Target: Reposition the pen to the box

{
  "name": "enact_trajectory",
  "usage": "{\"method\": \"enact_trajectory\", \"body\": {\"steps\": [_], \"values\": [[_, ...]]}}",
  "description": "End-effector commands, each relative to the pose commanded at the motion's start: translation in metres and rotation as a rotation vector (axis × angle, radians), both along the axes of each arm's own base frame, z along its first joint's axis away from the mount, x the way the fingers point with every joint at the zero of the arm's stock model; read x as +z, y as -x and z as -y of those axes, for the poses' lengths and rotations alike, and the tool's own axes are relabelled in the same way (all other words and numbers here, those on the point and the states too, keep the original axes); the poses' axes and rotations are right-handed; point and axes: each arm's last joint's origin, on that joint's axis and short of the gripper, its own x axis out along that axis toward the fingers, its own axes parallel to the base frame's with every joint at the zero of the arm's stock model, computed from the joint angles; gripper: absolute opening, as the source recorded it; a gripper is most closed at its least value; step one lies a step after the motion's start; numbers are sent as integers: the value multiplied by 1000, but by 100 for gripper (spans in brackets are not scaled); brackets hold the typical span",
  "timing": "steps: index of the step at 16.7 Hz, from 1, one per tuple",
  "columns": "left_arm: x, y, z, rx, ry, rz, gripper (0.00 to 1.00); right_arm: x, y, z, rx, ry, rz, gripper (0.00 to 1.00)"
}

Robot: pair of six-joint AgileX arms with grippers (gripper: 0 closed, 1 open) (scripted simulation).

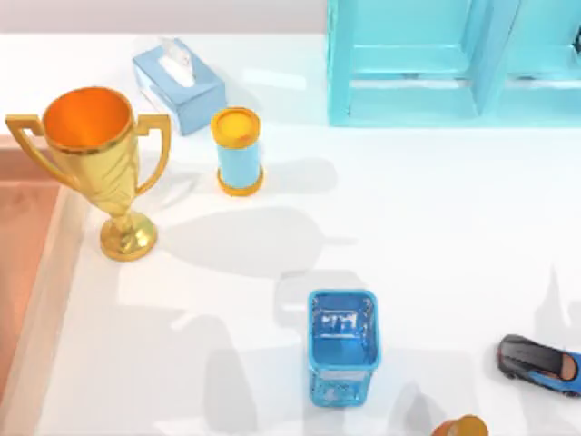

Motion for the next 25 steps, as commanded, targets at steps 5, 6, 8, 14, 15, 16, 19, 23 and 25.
{"method": "enact_trajectory", "body": {"steps": [5,6,8,14,15,16,19,23,25], "values": [[-5,2,-9,5,22,14,0,0,0,0,0,0,0,100],[-5,2,-9,5,22,14,0,0,0,0,0,0,0,100],[-11,-22,-26,-1,-34,79,0,0,0,0,0,0,0,100],[-20,-20,-8,0,-59,118,0,0,0,0,0,0,0,100],[-29,-18,-1,-1,-47,104,0,0,0,0,0,0,0,100],[-38,-17,6,0,-29,83,0,0,0,0,0,0,0,100],[-57,-13,20,3,13,28,0,0,0,0,0,0,0,100],[-60,-12,22,5,22,14,0,0,0,0,0,0,0,100],[-60,-12,22,5,22,14,8,0,0,0,0,0,0,100]]}}
